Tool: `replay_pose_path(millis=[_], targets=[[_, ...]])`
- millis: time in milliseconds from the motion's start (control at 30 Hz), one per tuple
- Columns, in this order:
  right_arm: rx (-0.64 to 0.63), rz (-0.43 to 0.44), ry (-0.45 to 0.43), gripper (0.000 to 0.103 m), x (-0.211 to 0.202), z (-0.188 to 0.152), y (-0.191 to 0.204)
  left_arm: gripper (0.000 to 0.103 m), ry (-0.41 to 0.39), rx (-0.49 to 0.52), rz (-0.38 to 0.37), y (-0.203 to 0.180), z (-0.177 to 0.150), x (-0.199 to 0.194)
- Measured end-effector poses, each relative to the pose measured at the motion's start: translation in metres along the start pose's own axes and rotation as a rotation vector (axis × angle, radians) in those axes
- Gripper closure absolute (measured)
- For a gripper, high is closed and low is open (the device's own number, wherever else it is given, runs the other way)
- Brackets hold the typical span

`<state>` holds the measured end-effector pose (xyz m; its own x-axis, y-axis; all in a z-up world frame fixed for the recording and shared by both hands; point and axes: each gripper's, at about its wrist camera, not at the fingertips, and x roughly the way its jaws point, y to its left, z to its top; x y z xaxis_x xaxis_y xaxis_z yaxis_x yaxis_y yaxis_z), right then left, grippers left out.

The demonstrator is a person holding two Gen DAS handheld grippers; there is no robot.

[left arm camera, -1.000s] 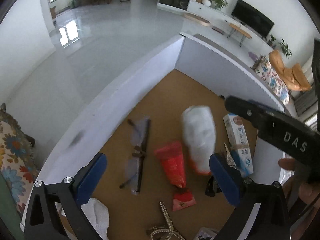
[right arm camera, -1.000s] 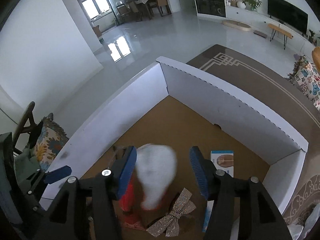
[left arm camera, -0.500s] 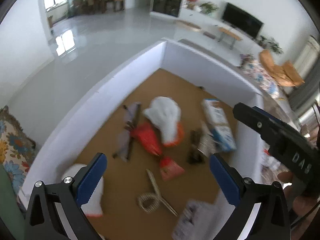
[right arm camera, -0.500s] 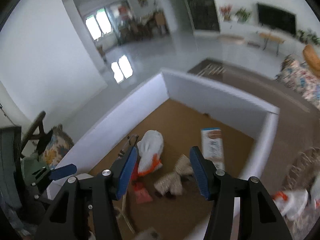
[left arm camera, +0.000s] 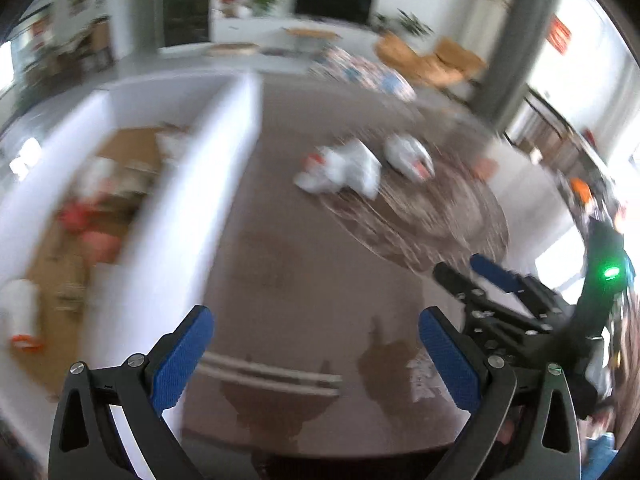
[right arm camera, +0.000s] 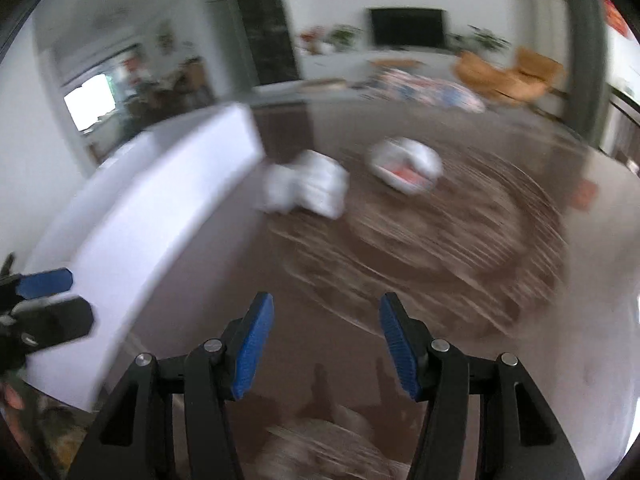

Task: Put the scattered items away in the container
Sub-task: 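Withdraw both open tools from the box back over the table, then grasp the white knit glove on the table with the left tool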

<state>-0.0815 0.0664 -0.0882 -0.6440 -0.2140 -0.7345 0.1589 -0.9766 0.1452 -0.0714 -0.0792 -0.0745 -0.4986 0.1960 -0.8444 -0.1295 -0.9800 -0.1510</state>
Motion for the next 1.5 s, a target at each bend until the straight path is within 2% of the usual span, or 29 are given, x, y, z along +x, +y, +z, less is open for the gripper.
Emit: replay_pose_path(millis=[133, 267, 633, 900, 1067, 1100, 1167, 1300, 1367, 1500], targets=[[0.093, -0.096, 0.009, 0.046, -0.012, -0.031, -0.051, 0.000, 0.019, 0.061, 0.009, -0.036, -0.012, 0.055], [0.135, -0.127, 0.007, 0.046, -0.019, -0.047, -0.077, 0.000, 0.024, 0.120, 0.048, -0.052, -0.012, 0.072], [0.174, -0.139, 0.000, 0.046, -0.023, -0.058, -0.093, 0.000, 0.037, 0.120, 0.104, -0.048, -0.015, 0.087], [0.181, -0.137, -0.009, 0.046, -0.019, -0.059, -0.093, 0.000, 0.018, 0.122, 0.103, -0.048, -0.017, 0.088], [0.186, -0.131, -0.019, 0.045, -0.018, -0.060, -0.093, 0.000, 0.037, 0.130, 0.088, -0.048, -0.012, 0.091], [0.188, -0.129, -0.021, 0.045, -0.018, -0.060, -0.093, 0.000, 0.040, 0.125, 0.064, -0.045, -0.009, 0.090], [0.190, -0.130, -0.023, 0.045, -0.017, -0.060, -0.093, 0.000, -0.006, 0.107, 0.019, -0.035, 0.007, 0.081], [0.192, -0.131, -0.026, 0.045, -0.016, -0.059, -0.093, 0.000, -0.092, 0.093, 0.015, -0.016, 0.062, 0.063], [0.193, -0.131, -0.027, 0.045, -0.016, -0.059, -0.093, 0.000, -0.100, 0.057, -0.020, -0.005, 0.099, 0.066], [0.203, -0.124, -0.029, 0.045, -0.016, -0.059, -0.092, 0.000, -0.075, 0.015, -0.043, 0.006, 0.142, 0.091]])
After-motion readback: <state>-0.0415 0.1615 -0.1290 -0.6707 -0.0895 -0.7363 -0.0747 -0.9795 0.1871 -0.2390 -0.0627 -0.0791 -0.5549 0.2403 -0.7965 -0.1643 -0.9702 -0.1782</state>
